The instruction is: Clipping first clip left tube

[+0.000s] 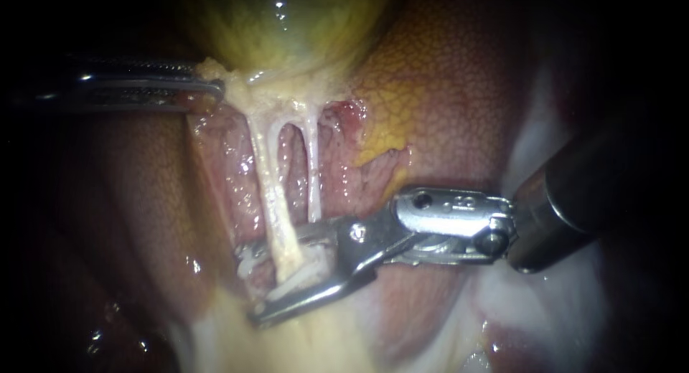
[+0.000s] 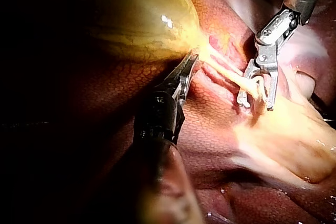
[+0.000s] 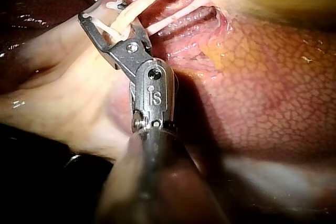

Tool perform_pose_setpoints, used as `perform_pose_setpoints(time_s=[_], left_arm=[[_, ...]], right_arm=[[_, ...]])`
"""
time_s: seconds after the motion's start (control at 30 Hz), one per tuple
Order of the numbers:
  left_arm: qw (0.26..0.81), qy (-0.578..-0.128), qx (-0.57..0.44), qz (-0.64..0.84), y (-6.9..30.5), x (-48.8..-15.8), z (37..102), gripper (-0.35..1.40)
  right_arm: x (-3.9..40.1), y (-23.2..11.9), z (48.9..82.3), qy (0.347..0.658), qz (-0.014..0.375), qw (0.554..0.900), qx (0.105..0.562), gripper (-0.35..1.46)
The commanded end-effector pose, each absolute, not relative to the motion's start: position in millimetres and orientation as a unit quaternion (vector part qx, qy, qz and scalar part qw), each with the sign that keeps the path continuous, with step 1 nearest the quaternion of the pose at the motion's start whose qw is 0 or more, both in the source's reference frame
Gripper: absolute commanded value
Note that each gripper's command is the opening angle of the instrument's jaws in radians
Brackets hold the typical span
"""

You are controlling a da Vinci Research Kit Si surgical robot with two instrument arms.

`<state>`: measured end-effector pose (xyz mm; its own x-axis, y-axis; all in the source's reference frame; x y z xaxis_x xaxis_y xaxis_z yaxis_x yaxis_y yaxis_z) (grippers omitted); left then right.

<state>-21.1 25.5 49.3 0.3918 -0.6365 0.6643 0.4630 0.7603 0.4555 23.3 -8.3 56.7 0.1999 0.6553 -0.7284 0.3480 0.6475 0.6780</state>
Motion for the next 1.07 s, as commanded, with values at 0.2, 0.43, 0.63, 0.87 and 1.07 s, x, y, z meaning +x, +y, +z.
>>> perform_pose_setpoints(time_s=[0.2, 0.43, 0.63, 0.87, 1.07], left_arm=[[0.828, -0.44, 0.099, -0.332, 25.5, -21.1, 49.3, -0.35], [0.828, -0.44, 0.099, -0.332, 25.5, -21.1, 49.3, -0.35], [0.828, -0.44, 0.099, -0.332, 25.5, -21.1, 49.3, -0.35], [0.828, -0.44, 0.099, -0.332, 25.5, -21.1, 49.3, -0.35], [0.828, -0.44, 0.099, -0.332, 25.5, -21.1, 49.4, -0.35]], right_arm=[[23.3, -8.1, 56.6, 0.618, 0.122, 0.66, 0.409, 0.16], [23.2, -8.1, 56.6, 0.612, 0.132, 0.658, 0.418, -0.1], [23.1, -7.9, 56.6, 0.59, 0.166, 0.651, 0.448, -0.35], [23.2, -8.0, 56.6, 0.589, 0.168, 0.65, 0.449, -0.35], [23.1, -8.1, 56.7, 0.589, 0.167, 0.65, 0.449, -0.35]])
